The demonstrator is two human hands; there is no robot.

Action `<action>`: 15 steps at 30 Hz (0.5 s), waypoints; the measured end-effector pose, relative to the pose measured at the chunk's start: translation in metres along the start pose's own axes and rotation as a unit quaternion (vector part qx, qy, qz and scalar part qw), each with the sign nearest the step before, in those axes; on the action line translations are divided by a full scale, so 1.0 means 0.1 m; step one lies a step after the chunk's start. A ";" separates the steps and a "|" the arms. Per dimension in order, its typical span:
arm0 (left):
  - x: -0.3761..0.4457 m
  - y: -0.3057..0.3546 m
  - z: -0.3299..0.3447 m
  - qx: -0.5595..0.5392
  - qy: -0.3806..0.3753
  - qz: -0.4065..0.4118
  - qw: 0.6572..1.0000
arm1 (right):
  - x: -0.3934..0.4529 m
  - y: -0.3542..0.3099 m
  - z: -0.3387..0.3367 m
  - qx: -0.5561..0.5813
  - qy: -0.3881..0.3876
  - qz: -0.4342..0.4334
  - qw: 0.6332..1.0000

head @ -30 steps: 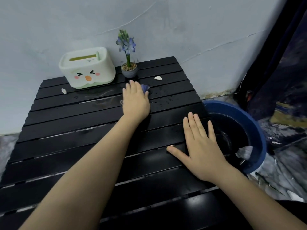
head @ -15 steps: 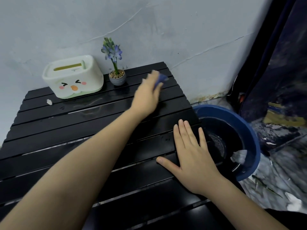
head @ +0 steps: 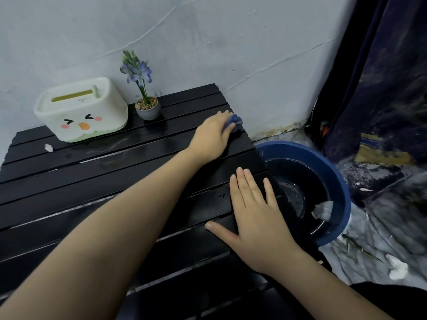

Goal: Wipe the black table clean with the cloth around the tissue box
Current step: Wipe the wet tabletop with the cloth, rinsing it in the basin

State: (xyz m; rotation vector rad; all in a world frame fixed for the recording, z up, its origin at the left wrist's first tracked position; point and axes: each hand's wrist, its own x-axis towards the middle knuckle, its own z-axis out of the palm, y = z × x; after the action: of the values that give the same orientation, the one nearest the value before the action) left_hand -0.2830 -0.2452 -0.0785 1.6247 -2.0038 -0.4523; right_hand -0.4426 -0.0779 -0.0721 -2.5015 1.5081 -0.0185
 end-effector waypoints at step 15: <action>-0.28 0.07 -0.49 -0.161 0.049 -0.080 0.982 | -0.22 0.09 -0.11 0.001 0.000 -0.011 1.000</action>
State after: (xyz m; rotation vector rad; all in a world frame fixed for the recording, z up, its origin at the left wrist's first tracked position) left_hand -0.2560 -0.2131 -0.0394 1.5745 -1.6352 -0.7039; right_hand -0.4622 -0.0644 -0.0604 -2.5159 1.4792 -0.0230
